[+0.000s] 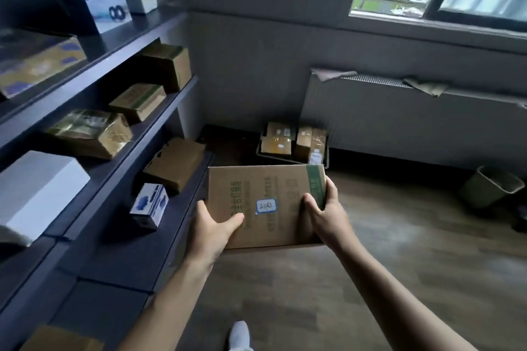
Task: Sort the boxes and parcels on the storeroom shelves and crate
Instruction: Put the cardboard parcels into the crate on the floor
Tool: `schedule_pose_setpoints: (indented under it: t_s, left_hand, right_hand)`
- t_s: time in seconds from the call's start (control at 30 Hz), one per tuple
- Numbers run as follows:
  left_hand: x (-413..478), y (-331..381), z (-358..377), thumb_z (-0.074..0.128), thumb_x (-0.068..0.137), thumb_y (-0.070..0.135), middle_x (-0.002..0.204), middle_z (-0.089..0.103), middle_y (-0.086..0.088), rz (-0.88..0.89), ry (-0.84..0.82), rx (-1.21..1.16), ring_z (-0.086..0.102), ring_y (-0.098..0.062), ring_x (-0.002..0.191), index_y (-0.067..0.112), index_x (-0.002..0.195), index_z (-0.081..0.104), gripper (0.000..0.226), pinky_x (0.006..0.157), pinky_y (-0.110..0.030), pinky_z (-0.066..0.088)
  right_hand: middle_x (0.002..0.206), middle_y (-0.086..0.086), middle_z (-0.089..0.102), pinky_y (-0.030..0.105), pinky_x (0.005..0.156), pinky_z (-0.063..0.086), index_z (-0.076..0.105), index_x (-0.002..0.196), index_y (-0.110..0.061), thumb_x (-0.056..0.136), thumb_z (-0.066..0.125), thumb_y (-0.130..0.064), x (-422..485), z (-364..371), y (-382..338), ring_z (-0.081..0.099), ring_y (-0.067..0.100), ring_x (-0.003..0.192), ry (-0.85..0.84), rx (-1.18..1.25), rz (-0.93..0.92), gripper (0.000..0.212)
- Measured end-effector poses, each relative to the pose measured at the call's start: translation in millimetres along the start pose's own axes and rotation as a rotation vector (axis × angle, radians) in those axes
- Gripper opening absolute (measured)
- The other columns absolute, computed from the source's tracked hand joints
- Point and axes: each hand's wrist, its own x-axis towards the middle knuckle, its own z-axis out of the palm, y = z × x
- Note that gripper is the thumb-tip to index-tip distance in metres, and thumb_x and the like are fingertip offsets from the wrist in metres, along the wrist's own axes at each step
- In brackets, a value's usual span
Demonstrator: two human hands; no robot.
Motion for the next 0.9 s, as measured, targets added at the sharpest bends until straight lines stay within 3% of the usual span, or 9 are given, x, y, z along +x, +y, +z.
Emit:
schedule_pose_setpoints:
  t_s: [0.1, 0.43, 0.67, 0.9]
  left_hand:
    - [66, 20, 25, 0.079, 0.076, 0.014, 0.095, 0.062, 0.010, 0.003, -0.048, 0.019, 0.062, -0.013, 0.091, 0.020, 0.100, 0.050, 0.039, 0.083, -0.032, 0.049]
    - [235, 71, 117, 0.078, 0.077, 0.007, 0.099, 0.060, 0.002, -0.020, -0.106, 0.042, 0.059, -0.017, 0.093, 0.010, 0.107, 0.049, 0.042, 0.079, -0.028, 0.044]
    - [370, 87, 211, 0.079, 0.074, 0.008, 0.112, 0.062, -0.010, -0.021, -0.073, 0.104, 0.061, -0.022, 0.100, 0.007, 0.108, 0.051, 0.045, 0.082, -0.030, 0.046]
    - [487, 114, 281, 0.080, 0.074, 0.009, 0.115, 0.057, -0.004, -0.055, -0.017, 0.172, 0.056, -0.018, 0.103, 0.007, 0.122, 0.046, 0.059, 0.084, -0.027, 0.042]
  right_hand:
    - [0.132, -0.001, 0.059, 0.026, 0.090, 0.041, 0.022, 0.150, -0.037, 0.095, 0.054, -0.036, 59, 1, -11, 0.055, 0.021, 0.119, 0.040, -0.003, 0.034, 0.064]
    - [0.130, 0.002, 0.059, 0.019, 0.086, 0.036, 0.022, 0.151, -0.030, 0.096, 0.055, -0.032, 241, -2, -23, 0.056, 0.021, 0.119, 0.079, 0.020, 0.084, 0.064]
    - [0.123, 0.010, 0.057, 0.036, 0.094, 0.045, 0.036, 0.131, -0.018, 0.091, 0.059, -0.041, 407, -3, -1, 0.056, 0.027, 0.113, 0.126, 0.024, 0.167, 0.051]
    - [0.111, 0.003, 0.049, 0.036, 0.093, 0.045, 0.043, 0.126, -0.014, 0.091, 0.061, -0.038, 548, 4, -1, 0.053, 0.023, 0.106, 0.135, 0.016, 0.155, 0.046]
